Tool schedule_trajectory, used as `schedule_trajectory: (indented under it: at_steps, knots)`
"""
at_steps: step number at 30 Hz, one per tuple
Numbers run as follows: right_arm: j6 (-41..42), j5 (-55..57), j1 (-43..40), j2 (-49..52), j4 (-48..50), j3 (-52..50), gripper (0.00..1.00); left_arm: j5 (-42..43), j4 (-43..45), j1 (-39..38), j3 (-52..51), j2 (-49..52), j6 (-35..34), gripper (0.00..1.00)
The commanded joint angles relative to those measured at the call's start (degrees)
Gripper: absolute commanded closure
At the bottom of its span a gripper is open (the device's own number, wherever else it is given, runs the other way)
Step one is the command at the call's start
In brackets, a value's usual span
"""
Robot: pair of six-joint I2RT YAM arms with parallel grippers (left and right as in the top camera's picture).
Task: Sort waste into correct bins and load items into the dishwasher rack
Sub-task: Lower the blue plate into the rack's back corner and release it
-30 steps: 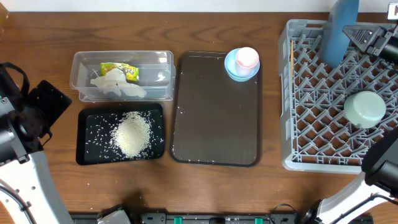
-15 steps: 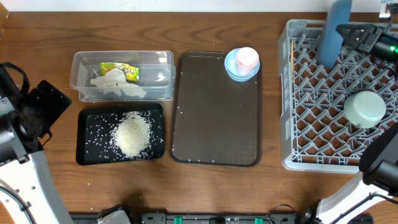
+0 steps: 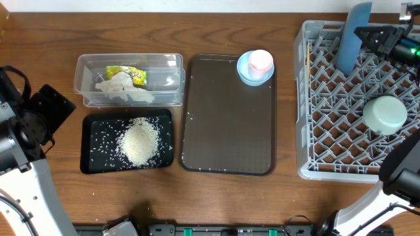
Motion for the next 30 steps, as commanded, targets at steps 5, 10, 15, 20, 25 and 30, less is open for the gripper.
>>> schedule_trajectory:
  at_steps: [5, 10, 15, 20, 25, 30]
  knots:
    - [3.08, 1.64, -0.44, -1.27, 0.92, -0.7, 0.99, -0.5, -0.04, 0.26, 0.37, 0.22, 0.13, 0.07]
    - [3.72, 3.54, -2.12, -1.36, 1.09, -0.59, 0.99, -0.5, -0.04, 0.26, 0.37, 0.2, 0.15, 0.07]
    - [4.07, 5.73, -3.56, -1.38, 0.87, -0.59, 0.98, -0.5, -0.04, 0.26, 0.37, 0.22, 0.15, 0.07]
    - [4.07, 6.38, -4.07, -1.38, 0.61, -0.59, 0.93, -0.5, -0.04, 0.26, 0.37, 0.22, 0.15, 0.07]
    - [4.04, 12.15, -4.37, -1.38, -1.68, -0.59, 0.91, -0.5, -0.04, 0.26, 0.37, 0.22, 0.15, 0.07]
    - [4.07, 23.1, -5.46, -1.38, -4.81, -0.59, 0.93, -0.5, -0.04, 0.26, 0.37, 0.22, 0.15, 0.07]
